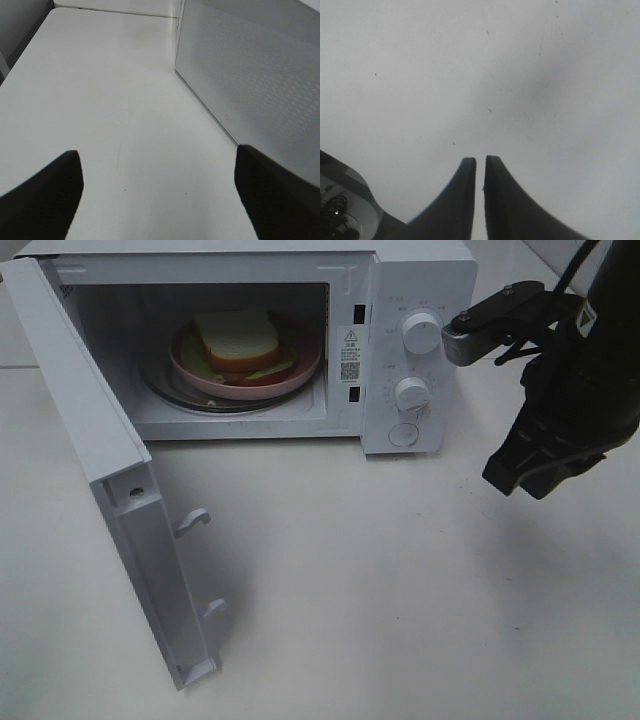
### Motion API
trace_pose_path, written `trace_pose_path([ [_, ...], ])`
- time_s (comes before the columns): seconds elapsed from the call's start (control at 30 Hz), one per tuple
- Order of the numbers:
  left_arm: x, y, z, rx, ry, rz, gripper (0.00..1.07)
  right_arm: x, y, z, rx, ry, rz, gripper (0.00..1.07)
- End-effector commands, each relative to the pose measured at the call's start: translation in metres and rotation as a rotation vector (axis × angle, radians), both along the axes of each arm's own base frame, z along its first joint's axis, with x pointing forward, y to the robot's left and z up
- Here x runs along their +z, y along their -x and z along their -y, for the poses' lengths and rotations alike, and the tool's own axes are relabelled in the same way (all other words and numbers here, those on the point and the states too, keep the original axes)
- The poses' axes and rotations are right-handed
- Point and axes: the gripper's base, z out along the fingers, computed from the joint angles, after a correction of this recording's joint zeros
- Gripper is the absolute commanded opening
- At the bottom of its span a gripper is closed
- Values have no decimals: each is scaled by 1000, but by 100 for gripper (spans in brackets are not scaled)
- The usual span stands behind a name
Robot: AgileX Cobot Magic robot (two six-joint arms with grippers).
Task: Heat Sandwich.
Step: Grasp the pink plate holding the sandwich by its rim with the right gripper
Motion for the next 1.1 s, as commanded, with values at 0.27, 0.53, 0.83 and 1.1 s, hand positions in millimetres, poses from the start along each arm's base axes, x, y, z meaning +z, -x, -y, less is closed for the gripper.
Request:
trace_pose_path([
  [0.27,-1,2,1,-2,4,17,76,2,18,-32,551,35,-10,52],
  [0.53,-1,2,1,-2,4,17,76,10,12,-64,756,30,269,94],
  [0.83,-1,2,1,-2,4,17,76,20,3,-86,1065,59,532,75],
  [1.1,-1,2,1,-2,4,17,76,3,-3,-92,1084,70,488,70],
])
